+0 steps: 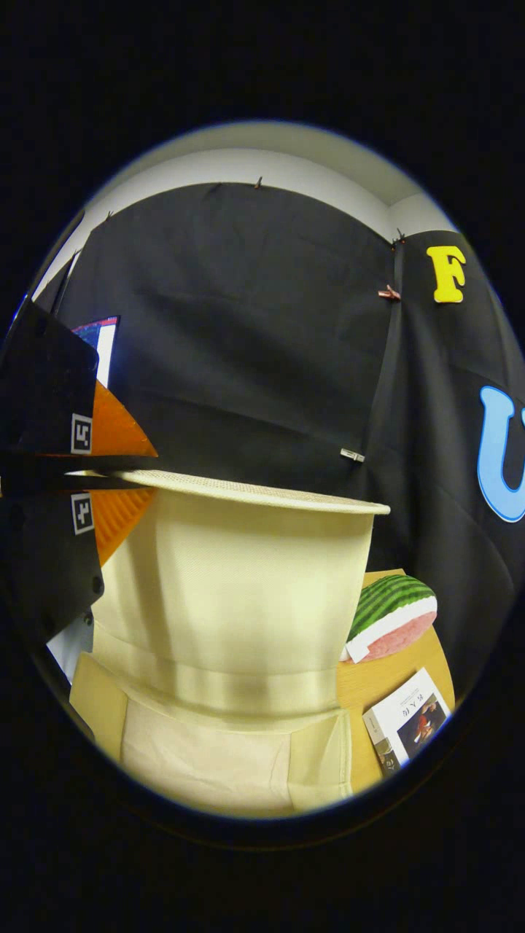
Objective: Open the storage box then place both shoes into the box .Put the left shoe in first, then the right shoe, with the right side of both shoes facing outward in a uniform manner.
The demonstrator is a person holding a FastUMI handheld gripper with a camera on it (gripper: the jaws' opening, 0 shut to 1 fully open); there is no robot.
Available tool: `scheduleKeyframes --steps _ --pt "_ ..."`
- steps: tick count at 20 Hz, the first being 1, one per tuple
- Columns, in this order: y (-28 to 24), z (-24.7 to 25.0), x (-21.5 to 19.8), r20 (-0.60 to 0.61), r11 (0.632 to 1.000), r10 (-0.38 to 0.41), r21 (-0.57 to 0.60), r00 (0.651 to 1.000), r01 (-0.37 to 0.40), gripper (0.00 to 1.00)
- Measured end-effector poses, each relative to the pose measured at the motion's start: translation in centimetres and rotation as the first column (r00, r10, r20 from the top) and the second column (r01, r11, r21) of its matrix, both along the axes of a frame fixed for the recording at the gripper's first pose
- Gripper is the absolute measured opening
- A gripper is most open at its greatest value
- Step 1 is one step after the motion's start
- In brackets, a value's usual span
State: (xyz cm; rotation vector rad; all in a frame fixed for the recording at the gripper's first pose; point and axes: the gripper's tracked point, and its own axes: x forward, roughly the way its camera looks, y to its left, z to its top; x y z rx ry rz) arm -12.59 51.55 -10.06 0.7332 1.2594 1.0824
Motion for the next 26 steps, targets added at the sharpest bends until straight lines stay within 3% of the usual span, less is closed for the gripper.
scheduleKeyframes --steps 5,7,10,13,17,19,23,26 --pt "1.5 -0.7 -0.1 0.079 0.999 0.008 -0.044 0.997 -0.005 0.05" --pt "0.8 -0.6 0.5 0.150 0.998 0.005 -0.062 0.989 0.004 0.12" --pt "-1.2 -0.4 1.9 0.271 0.994 0.005 -0.104 0.962 0.024 0.97" --pt "-4.4 1.0 3.9 0.390 0.991 -0.004 -0.122 0.921 0.056 0.97" --pt "-11.4 3.7 7.5 0.561 0.979 -0.053 -0.135 0.826 0.154 0.98" --pt "-15.8 4.2 9.3 0.635 0.966 -0.059 -0.159 0.771 0.205 0.98" --pt "-24.9 4.8 11.6 0.783 0.934 -0.012 -0.213 0.622 0.286 0.98" --pt "-31.2 3.4 12.5 0.829 0.906 0.028 -0.257 0.559 0.336 0.98"
